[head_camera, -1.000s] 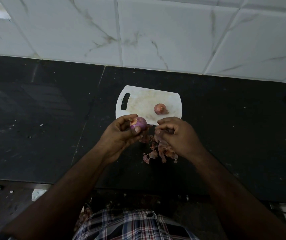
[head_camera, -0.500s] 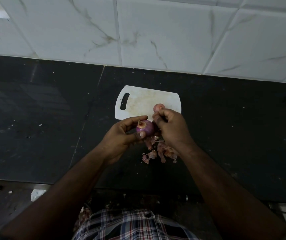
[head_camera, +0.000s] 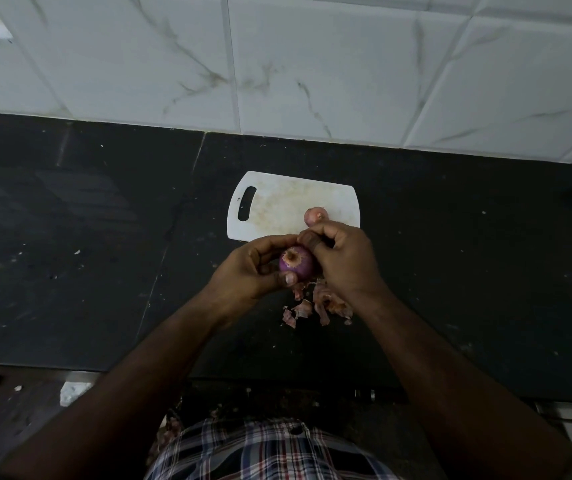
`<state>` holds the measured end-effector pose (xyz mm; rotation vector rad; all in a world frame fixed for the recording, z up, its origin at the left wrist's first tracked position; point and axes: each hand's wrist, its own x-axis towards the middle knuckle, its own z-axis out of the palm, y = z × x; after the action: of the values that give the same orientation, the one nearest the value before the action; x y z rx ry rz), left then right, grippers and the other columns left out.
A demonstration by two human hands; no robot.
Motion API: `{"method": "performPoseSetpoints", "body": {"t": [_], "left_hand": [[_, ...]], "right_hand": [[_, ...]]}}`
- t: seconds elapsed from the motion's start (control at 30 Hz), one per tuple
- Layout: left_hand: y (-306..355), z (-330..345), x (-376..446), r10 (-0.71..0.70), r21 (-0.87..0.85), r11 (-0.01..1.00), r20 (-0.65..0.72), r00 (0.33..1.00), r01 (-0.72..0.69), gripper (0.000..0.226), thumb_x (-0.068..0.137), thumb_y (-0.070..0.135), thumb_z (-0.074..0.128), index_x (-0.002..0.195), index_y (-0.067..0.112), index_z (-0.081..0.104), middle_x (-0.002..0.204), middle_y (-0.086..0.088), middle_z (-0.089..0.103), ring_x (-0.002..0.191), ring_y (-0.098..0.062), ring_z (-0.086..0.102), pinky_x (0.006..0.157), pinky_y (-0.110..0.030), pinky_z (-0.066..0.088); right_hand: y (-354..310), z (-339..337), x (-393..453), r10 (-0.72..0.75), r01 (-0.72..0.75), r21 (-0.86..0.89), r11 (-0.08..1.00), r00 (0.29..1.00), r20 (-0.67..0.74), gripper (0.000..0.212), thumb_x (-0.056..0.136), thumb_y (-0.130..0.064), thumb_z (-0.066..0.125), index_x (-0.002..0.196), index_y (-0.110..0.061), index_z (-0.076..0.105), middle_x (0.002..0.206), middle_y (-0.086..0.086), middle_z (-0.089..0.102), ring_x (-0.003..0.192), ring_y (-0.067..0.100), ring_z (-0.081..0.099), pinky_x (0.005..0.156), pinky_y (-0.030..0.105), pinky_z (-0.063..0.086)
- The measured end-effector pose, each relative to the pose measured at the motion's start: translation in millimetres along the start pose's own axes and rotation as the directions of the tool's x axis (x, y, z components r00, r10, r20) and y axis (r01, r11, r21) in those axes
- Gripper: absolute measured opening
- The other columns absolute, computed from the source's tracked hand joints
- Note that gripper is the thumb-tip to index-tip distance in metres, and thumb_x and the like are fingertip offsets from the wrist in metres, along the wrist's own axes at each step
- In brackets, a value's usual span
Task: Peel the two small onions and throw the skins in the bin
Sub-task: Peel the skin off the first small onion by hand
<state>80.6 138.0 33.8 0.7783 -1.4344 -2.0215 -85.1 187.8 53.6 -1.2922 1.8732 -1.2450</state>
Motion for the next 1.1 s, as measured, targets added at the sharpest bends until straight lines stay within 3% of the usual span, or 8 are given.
{"method": "performPoseSetpoints", "body": {"t": [0.13, 0.37, 0.53, 0.6, 0.7, 0.83, 0.93, 1.1], "left_hand": [[-0.4, -2.9, 1.1, 0.007, -0.031, 0.999, -0.020, 1.000, -0.008, 0.051, 0.077, -0.012, 0.070, 0.124, 0.004, 0.059, 0.120, -0.011, 0.072, 0.110, -0.026, 0.069, 0.087, -0.031, 0.058], [-4.0, -10.1, 0.6, 0.040, -0.009, 0.999, -0.034, 0.999, -0.040, 0.049, 0.078, -0.018, 0.067, 0.122, 0.001, 0.060, 0.116, -0.014, 0.072, 0.106, -0.025, 0.070, 0.085, -0.030, 0.058], [-4.3, -7.6, -2.4, 0.058, -0.059, 0.996, -0.044, 0.997, -0.061, 0.050, 0.072, -0.006, 0.071, 0.120, 0.004, 0.062, 0.116, -0.013, 0.073, 0.107, -0.026, 0.070, 0.084, -0.030, 0.058], [-3.4, -6.6, -1.5, 0.051, -0.071, 0.996, -0.077, 0.996, -0.057, 0.049, 0.072, -0.002, 0.072, 0.119, 0.007, 0.063, 0.111, -0.012, 0.074, 0.102, -0.024, 0.071, 0.080, -0.030, 0.059], [-2.8, -8.8, -1.4, 0.031, -0.107, 0.993, -0.125, 0.992, -0.045, 0.045, 0.078, 0.006, 0.072, 0.122, 0.006, 0.064, 0.106, -0.015, 0.074, 0.088, -0.025, 0.071, 0.074, -0.032, 0.060], [-3.1, -7.3, -3.0, -0.047, -0.184, 0.983, -0.112, 0.993, 0.026, 0.046, 0.084, 0.023, 0.071, 0.123, 0.001, 0.062, 0.105, -0.019, 0.071, 0.088, -0.029, 0.068, 0.077, -0.034, 0.060], [-2.8, -6.7, -4.3, -0.109, -0.206, 0.975, -0.099, 0.989, 0.087, 0.036, 0.090, 0.025, 0.062, 0.119, 0.003, 0.065, 0.106, -0.020, 0.070, 0.094, -0.032, 0.066, 0.079, -0.032, 0.058], [2.0, -3.2, -4.7, -0.173, -0.319, 0.938, -0.095, 0.980, 0.134, 0.040, 0.094, 0.025, 0.055, 0.128, 0.008, 0.063, 0.116, -0.020, 0.068, 0.097, -0.027, 0.066, 0.081, -0.031, 0.058]], "right_hand": [[-1.1, -5.9, -1.2, 0.089, -0.117, 0.137, 0.984, 0.977, 0.194, 0.020, 0.095, -0.031, 0.063, 0.102, -0.016, 0.075, 0.095, 0.000, 0.075, 0.092, 0.015, 0.071, 0.083, 0.039, 0.060], [-1.9, 1.0, -7.2, 0.125, -0.204, 0.405, 0.891, 0.969, 0.214, 0.014, 0.086, 0.000, 0.069, 0.097, -0.007, 0.075, 0.093, 0.010, 0.075, 0.077, 0.013, 0.074, 0.061, 0.022, 0.058], [5.3, 4.5, -7.1, 0.213, -0.265, 0.471, 0.841, 0.964, 0.162, 0.011, 0.091, -0.007, 0.066, 0.095, -0.006, 0.076, 0.097, 0.014, 0.075, 0.091, 0.030, 0.073, 0.073, 0.049, 0.062], [9.4, 4.8, -8.6, 0.223, -0.271, 0.500, 0.822, 0.962, 0.155, 0.014, 0.093, -0.010, 0.064, 0.101, -0.007, 0.075, 0.102, 0.011, 0.075, 0.097, 0.029, 0.072, 0.081, 0.051, 0.060], [10.3, 6.5, -15.9, 0.126, -0.213, 0.455, 0.865, 0.969, 0.215, 0.035, 0.087, -0.013, 0.071, 0.122, -0.009, 0.068, 0.116, 0.004, 0.073, 0.111, 0.017, 0.068, 0.093, 0.036, 0.057], [11.8, 5.6, -17.9, 0.047, -0.106, 0.395, 0.913, 0.987, 0.156, 0.054, 0.074, -0.019, 0.078, 0.125, -0.006, 0.065, 0.119, 0.003, 0.072, 0.111, 0.009, 0.067, 0.099, 0.032, 0.054], [12.6, 4.5, -16.8, -0.004, -0.030, 0.272, 0.962, 0.992, 0.126, 0.047, 0.078, -0.023, 0.076, 0.122, -0.010, 0.068, 0.116, -0.001, 0.072, 0.108, 0.005, 0.068, 0.096, 0.027, 0.054], [15.4, 2.4, -14.1, 0.010, -0.042, 0.326, 0.945, 0.995, 0.098, 0.028, 0.088, -0.006, 0.071, 0.116, -0.011, 0.071, 0.105, -0.004, 0.075, 0.094, 0.010, 0.073, 0.077, 0.024, 0.058]]}}
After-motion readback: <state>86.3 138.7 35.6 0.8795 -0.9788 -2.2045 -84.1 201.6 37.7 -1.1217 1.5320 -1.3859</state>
